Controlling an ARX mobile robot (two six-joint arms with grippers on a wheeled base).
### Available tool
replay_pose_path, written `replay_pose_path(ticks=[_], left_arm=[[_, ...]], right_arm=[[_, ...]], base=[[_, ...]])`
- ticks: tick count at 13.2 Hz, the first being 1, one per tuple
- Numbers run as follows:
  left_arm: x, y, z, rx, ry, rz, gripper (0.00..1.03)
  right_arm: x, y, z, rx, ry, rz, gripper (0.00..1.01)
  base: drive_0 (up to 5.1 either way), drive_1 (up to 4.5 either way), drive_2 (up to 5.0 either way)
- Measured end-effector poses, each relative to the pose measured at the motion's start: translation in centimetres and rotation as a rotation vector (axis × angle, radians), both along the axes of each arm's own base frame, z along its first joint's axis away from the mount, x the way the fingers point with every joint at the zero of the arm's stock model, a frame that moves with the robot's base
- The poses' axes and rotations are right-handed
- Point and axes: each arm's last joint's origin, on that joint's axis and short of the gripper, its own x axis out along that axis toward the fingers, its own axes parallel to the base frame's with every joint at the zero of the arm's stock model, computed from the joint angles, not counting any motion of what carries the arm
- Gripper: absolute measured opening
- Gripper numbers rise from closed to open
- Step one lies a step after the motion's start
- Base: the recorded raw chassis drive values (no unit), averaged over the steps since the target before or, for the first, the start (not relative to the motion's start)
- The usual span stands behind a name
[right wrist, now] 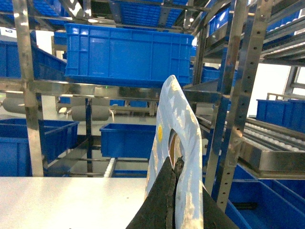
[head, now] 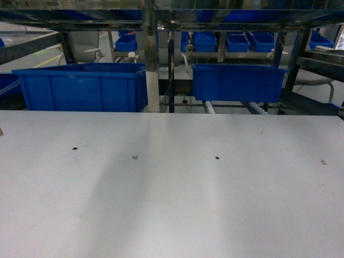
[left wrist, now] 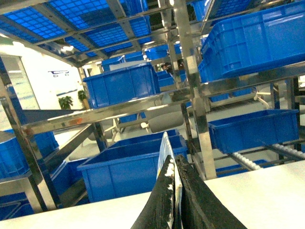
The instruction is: Move flower gift bag to table near conveyor
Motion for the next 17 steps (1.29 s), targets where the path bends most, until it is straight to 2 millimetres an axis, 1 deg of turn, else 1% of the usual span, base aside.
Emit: replay_pose_path(ticks=[10, 17], left_arm=[[-0.03, 0.0, 0.02, 0.0, -0.001, 0.0, 0.02], [-0.02, -0.01, 0.02, 0.0, -0.002, -0.002, 0.02]], right_arm=[[0.0, 0.01, -0.01, -0.001, 0.001, 0.003, 0.02], [0.01, 0.0, -0.02, 0.0, 0.002, 0.0, 0.02]], base=[[-5.0, 2.48, 2.5], [-2.6, 4.92, -2.6]])
